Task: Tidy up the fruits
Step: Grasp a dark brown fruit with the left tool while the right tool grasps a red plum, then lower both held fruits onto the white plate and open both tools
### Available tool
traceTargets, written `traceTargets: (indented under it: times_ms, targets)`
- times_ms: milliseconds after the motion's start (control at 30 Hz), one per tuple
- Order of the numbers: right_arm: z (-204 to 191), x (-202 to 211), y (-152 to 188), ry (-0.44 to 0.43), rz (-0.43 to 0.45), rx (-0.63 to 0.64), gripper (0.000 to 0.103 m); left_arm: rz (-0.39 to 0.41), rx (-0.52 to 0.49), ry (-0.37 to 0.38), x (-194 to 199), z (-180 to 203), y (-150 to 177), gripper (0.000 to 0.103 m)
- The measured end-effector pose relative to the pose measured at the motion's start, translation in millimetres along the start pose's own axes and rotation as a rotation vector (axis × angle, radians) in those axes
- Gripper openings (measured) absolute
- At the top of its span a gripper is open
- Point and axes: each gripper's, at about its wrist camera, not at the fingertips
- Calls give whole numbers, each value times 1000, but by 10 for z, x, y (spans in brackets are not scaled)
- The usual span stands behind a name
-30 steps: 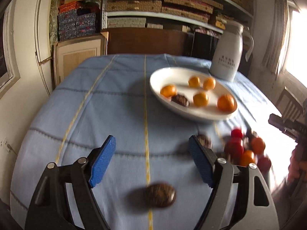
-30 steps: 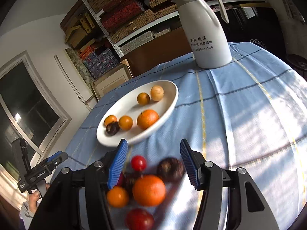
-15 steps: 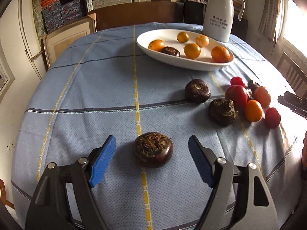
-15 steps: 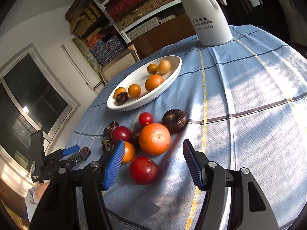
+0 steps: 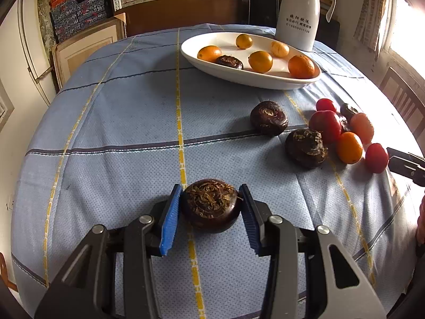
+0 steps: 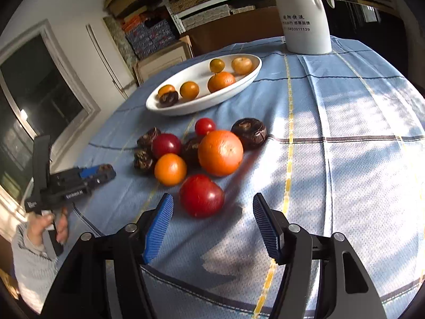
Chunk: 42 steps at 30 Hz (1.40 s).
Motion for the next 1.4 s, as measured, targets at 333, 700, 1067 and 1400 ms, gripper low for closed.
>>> traceTargets:
  times_ms: [333, 700, 1067, 1400]
  targets:
    - [-204, -219, -65, -31, -83, 53, 39, 4, 0, 2, -3, -4, -6, 43]
    - [-46, -115, -70, -145, -26, -35, 37, 87, 24, 49, 145, 33, -41, 43]
    - [4, 68, -801, -96, 109, -30, 37, 175, -72, 65, 85, 544, -912, 43]
    - [10, -741, -1802, -33, 95, -53, 37, 141, -96, 51, -587, 757, -1469, 43]
Point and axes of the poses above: each gripper's, at about its wrist camera, not at the fingertips, and x roughly against the way its jaws point, z to its right, y to its underside, and after that the axes turned 5 degrees about y, right-handed
